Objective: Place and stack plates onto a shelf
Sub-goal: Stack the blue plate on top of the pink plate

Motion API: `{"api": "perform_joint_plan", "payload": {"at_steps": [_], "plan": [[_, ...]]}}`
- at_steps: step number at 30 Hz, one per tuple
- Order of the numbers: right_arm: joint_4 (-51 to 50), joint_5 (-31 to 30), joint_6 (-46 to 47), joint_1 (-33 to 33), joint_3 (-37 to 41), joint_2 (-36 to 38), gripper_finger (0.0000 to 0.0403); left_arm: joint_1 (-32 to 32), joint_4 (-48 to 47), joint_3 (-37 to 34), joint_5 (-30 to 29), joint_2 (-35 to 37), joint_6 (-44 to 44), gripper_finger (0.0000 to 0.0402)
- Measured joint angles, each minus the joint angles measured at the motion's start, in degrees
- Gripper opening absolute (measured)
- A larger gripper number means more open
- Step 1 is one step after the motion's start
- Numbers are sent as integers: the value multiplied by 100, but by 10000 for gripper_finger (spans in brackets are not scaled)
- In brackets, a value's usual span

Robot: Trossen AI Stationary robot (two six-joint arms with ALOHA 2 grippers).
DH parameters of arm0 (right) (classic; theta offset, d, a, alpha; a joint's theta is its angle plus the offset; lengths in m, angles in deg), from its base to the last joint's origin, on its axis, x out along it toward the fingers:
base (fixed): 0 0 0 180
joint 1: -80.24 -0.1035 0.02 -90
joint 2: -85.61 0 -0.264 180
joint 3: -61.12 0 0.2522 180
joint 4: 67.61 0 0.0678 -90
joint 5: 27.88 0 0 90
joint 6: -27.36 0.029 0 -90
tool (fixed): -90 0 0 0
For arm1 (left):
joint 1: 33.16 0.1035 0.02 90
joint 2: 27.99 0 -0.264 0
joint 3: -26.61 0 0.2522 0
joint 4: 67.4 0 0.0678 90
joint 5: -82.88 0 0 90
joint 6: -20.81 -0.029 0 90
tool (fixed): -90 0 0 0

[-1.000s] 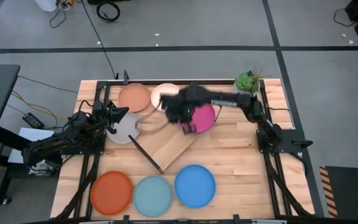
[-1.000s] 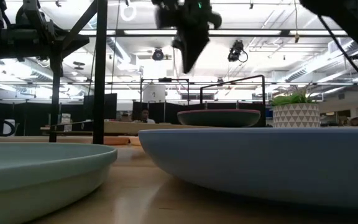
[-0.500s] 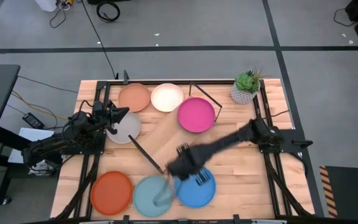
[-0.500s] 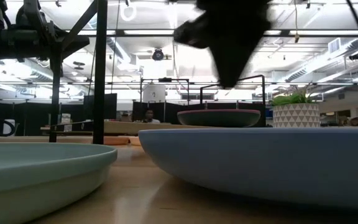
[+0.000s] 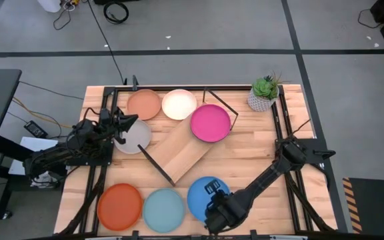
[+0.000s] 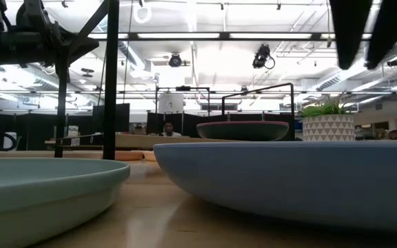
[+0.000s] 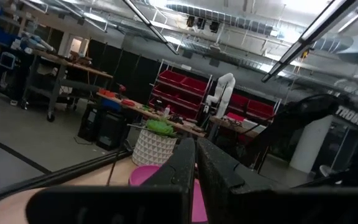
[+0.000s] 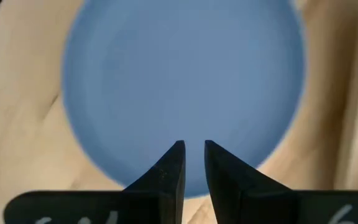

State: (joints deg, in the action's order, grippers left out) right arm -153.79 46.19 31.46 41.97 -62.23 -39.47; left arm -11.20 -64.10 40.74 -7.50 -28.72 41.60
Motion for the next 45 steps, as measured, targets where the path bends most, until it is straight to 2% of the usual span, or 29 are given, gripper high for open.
{"api": "perform_joint_plan", "payload": {"at_steps": [2,11,17,22,28,32,35,39,45], "plan": [[6,-158,141,-61,0,7,66,0,-5,0,0,0,-142,25],[187,-134,802,-580,0,7,61,0,-11,1,0,0,-209,25],[246,-246,1580,-877,92,6,63,0,-13,0,0,0,-202,25],[601,-39,1819,-901,694,5,102,-1,-15,1,0,0,-196,25],[1051,51,1303,-878,1173,1,168,-1,-14,0,0,0,-196,25],[1320,-237,1047,-884,1452,1,179,0,-13,-1,0,0,-196,25],[1466,-349,926,-880,1650,1,163,-1,-13,0,0,0,-195,25],[1644,-343,671,-855,1846,1,119,-1,-13,0,0,0,-193,25],[1383,46,765,-733,1796,3,47,-1,-15,1,0,0,-193,25]]}}
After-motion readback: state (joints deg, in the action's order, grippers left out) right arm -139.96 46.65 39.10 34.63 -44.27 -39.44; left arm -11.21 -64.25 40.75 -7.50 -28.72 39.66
